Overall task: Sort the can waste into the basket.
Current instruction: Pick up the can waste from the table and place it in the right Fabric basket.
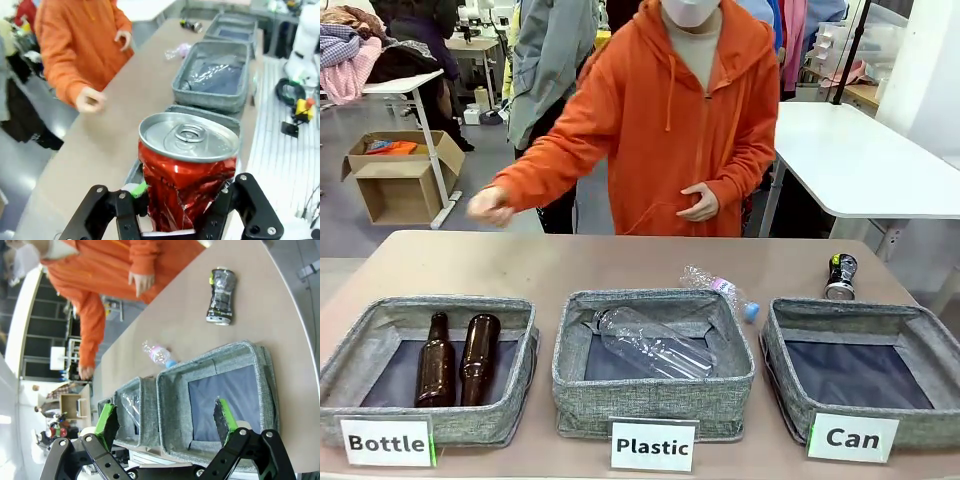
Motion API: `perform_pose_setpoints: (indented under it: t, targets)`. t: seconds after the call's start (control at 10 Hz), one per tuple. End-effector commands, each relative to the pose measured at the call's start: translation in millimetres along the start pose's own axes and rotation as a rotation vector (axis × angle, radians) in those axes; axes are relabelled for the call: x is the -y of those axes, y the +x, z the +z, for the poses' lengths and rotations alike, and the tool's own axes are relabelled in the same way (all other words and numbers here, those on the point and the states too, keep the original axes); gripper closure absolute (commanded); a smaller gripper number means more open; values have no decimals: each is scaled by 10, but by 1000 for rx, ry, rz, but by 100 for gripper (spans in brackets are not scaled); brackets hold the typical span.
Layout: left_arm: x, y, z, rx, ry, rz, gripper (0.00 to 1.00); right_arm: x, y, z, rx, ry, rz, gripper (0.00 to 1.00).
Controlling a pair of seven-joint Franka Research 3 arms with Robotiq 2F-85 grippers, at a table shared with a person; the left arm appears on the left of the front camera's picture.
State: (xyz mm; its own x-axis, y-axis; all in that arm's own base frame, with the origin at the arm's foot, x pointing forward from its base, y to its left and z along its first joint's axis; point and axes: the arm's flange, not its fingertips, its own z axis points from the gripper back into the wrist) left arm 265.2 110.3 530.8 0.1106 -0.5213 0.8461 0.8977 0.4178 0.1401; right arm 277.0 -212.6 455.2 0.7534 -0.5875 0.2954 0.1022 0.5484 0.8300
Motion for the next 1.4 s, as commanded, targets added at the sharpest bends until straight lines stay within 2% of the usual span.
perform_pose_setpoints:
  t: [0.0,0.2,0.3,0.5,0.8,0.9,1.2,1.3]
  targets:
    - [-192,592,-450,-79,-50,23,100,10,20,-6,14,29,21,0]
    - [-257,1339,-1400,-197,-140,-52,100,10,20,-6,14,29,21,0]
    - [-234,1611,-1817,-237,-145,-84,100,10,20,-6,14,29,21,0]
    - [-40,2167,-2711,-263,-221,-181,100,10,20,-6,14,29,21,0]
    - [672,2876,-4203,-329,-372,-445,100,10,20,-6,14,29,21,0]
    - [959,3065,-4680,-335,-473,-517,100,-2,0,2,0,0,0,0]
    - [1796,3476,-5899,-413,-595,-673,100,40,-48,583,-80,-85,-18,0]
    - [2001,3542,-6161,-429,-619,-710,100,98,-132,855,-60,-116,-42,0]
